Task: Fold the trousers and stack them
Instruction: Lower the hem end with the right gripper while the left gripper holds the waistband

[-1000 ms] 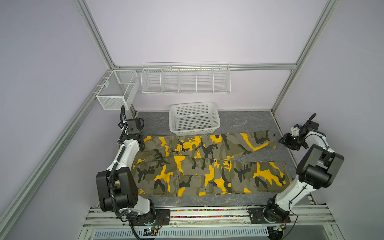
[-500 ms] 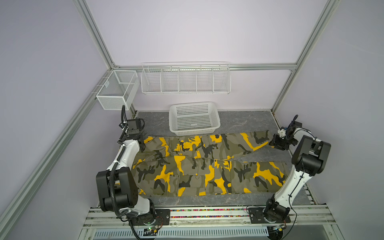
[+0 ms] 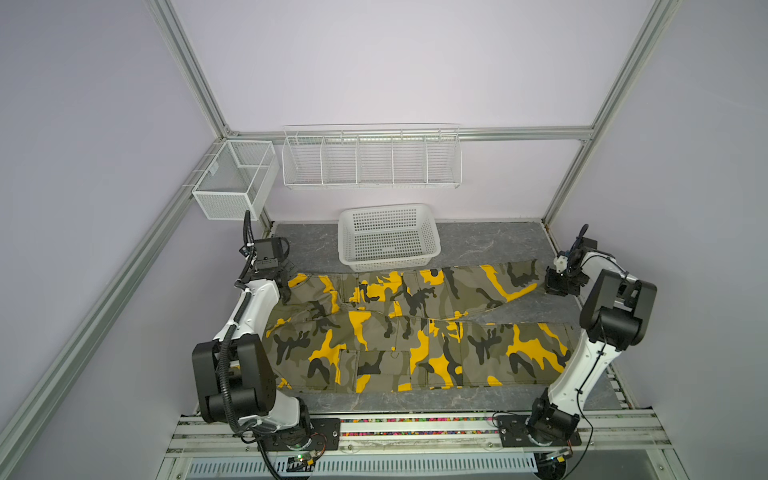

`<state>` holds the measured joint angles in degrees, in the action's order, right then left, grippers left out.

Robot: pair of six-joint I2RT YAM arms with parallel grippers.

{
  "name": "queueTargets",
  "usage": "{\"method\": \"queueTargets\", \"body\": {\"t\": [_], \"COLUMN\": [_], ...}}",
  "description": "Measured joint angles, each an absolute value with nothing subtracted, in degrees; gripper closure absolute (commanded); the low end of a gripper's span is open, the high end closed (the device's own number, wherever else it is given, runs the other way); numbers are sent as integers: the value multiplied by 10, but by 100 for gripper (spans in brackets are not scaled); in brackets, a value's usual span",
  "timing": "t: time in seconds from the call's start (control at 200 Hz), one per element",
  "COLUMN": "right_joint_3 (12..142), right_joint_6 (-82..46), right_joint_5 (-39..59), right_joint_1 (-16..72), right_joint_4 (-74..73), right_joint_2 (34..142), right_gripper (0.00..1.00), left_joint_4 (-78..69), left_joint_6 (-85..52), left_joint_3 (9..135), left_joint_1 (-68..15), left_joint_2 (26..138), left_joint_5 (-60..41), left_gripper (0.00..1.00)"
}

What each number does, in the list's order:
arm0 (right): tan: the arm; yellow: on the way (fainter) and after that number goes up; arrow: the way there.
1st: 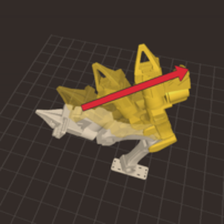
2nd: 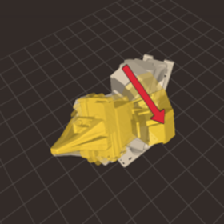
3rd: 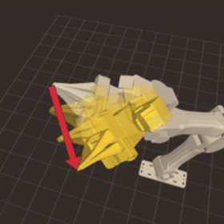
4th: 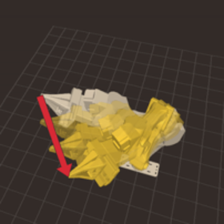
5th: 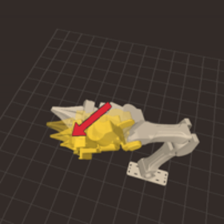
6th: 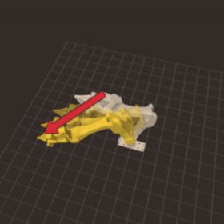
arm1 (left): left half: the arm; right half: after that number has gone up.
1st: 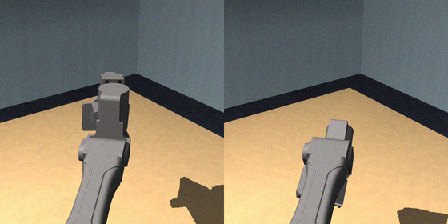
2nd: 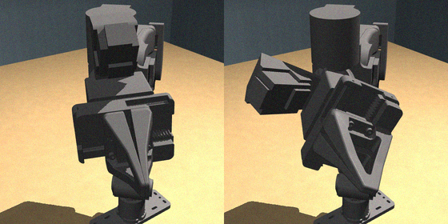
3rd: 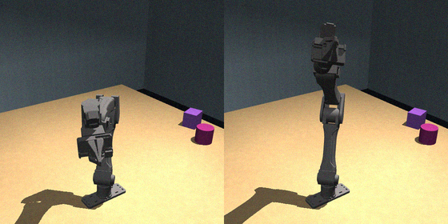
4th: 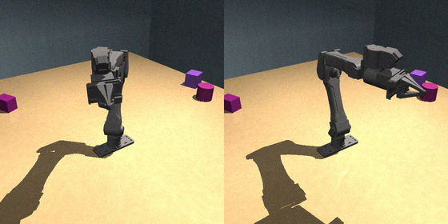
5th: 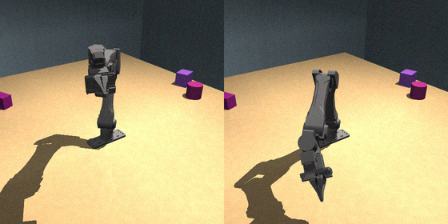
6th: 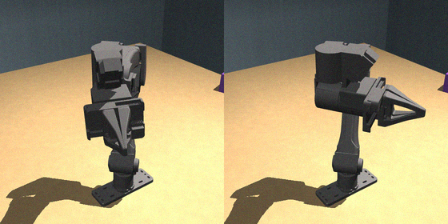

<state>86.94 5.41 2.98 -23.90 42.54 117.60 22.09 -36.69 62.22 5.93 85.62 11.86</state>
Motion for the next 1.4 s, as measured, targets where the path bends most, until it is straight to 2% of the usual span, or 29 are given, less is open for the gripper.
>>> {"method": "queueTargets", "body": {"t": [0.26,0.33,0.445,0.55,0.7,0.81,0.875,1.095,1.149,1.214,1.399], "right_joint_3": [854,848,836,836,863,937,995,1118,1129,1137,1162], "right_joint_6": [48,48,50,44,43,35,24,-34,-56,-79,-145], "right_joint_5": [-24,-38,-51,-58,-48,-27,-13,24,24,13,-26], "right_joint_1": [-290,-295,-295,-295,-285,-254,-230,-175,-170,-161,-142], "right_joint_4": [491,502,522,542,557,561,556,537,538,538,555], "right_joint_2": [1084,1080,1093,1106,1106,1111,1124,1237,1271,1306,1360], "right_gripper": [91,82,75,59,49,45,40,38,29,24,24], "left_joint_4": [227,227,228,231,239,246,252,278,285,291,306], "left_joint_6": [-355,-353,-353,-353,-350,-348,-347,-341,-339,-338,-334], "left_joint_3": [622,623,623,629,639,646,652,671,676,679,680], "left_joint_1": [58,56,55,55,55,55,55,55,55,55,55], "left_joint_2": [856,856,858,866,874,879,884,886,886,886,886], "left_joint_5": [122,122,121,118,112,106,104,95,92,89,89], "left_gripper": [100,100,100,100,100,100,100,100,100,100,100]}}
